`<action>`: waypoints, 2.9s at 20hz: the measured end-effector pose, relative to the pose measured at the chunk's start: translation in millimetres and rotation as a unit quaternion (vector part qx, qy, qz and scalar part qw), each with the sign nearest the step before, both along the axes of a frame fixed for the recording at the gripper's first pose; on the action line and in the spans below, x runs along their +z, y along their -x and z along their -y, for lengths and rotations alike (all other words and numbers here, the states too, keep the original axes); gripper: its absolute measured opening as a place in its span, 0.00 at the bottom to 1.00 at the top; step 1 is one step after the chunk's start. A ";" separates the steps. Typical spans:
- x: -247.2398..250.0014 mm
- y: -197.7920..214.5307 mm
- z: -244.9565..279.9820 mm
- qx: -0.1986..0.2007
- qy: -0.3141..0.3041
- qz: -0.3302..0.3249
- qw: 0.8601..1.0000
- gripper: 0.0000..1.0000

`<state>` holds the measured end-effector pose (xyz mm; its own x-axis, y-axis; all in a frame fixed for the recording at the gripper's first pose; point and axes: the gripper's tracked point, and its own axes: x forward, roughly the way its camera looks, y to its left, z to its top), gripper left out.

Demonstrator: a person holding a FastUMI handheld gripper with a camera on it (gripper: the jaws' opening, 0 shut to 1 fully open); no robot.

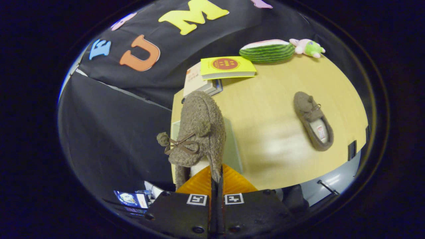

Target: Open the storage box then place both shoes into the box .Put the left shoe in first, then the right shoe, with the right side of both shoes facing outward in a uniform manner.

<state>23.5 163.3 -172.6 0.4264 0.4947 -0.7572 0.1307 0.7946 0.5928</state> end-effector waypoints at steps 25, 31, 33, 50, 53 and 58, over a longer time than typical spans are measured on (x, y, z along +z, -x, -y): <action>-155.5 -55.1 -163.3 0.010 0.063 -0.129 0.990 0.18; -124.6 -61.7 -171.1 0.036 0.047 -0.083 0.995 0.68; -108.1 -64.5 -160.0 0.044 0.064 -0.049 0.996 0.77; 31.8 -51.0 92.0 -0.013 0.180 0.138 0.974 0.94; 15.5 -33.9 153.7 -0.019 0.202 0.115 0.972 1.00; -26.8 -14.0 249.5 -0.033 0.235 0.068 0.969 1.00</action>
